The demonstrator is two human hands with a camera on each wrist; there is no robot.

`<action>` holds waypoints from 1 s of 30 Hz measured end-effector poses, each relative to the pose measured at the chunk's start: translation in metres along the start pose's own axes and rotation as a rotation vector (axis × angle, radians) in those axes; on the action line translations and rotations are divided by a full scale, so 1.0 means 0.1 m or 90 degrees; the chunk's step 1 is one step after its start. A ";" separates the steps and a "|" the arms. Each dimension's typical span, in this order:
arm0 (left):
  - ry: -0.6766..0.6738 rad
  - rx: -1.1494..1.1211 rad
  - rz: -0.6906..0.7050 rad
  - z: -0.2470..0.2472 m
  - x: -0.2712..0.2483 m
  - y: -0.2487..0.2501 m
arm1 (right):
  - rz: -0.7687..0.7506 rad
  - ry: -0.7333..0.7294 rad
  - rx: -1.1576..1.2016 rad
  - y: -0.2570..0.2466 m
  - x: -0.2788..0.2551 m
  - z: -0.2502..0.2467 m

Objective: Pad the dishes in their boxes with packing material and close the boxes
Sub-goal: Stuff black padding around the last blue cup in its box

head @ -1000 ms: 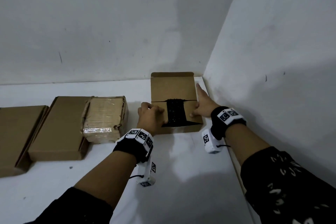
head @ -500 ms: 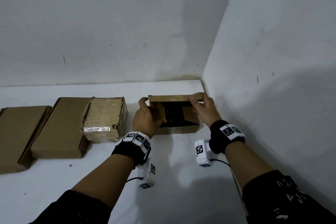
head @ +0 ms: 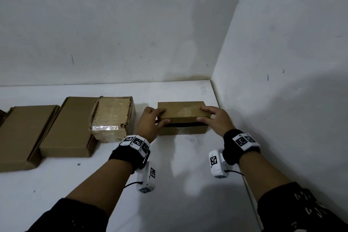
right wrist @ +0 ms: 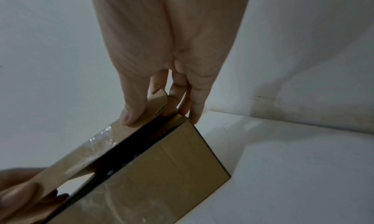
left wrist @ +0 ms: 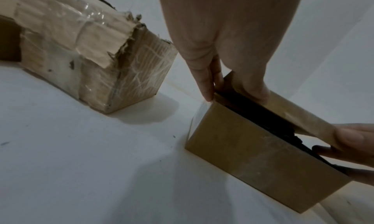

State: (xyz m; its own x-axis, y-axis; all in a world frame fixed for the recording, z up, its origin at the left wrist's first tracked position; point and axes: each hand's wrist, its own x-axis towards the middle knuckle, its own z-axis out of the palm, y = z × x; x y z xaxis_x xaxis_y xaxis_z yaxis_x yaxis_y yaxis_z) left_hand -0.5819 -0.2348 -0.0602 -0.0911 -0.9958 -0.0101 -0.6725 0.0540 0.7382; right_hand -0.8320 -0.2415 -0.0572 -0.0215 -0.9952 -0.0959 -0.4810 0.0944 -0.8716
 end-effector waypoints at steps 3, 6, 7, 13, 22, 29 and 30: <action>-0.007 0.006 -0.012 -0.01 0.02 -0.02 | -0.012 0.009 -0.058 0.02 -0.02 0.02; -0.019 0.021 -0.017 0.01 0.02 -0.03 | -0.017 0.025 -0.108 0.05 -0.04 0.05; -0.024 0.030 -0.016 0.01 0.02 -0.04 | -0.017 0.027 -0.116 0.06 -0.05 0.06; -0.027 0.080 -0.027 0.04 0.02 -0.02 | -0.024 0.026 -0.151 0.06 -0.04 0.09; -0.040 0.055 -0.074 0.00 0.03 0.05 | -0.008 0.004 -0.172 0.03 0.00 0.08; -0.120 0.116 -0.108 -0.04 0.18 0.12 | 0.082 -0.138 -0.244 -0.15 0.14 0.02; -0.129 0.132 -0.113 -0.03 0.20 0.12 | 0.089 -0.148 -0.248 -0.16 0.15 0.02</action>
State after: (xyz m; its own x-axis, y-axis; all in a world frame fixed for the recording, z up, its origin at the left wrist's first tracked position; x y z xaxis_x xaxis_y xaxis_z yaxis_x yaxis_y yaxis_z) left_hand -0.5896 -0.2539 -0.0495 -0.0895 -0.9570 -0.2758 -0.8239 -0.0845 0.5605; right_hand -0.8227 -0.2576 -0.0457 0.0662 -0.9369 -0.3431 -0.7817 0.1650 -0.6015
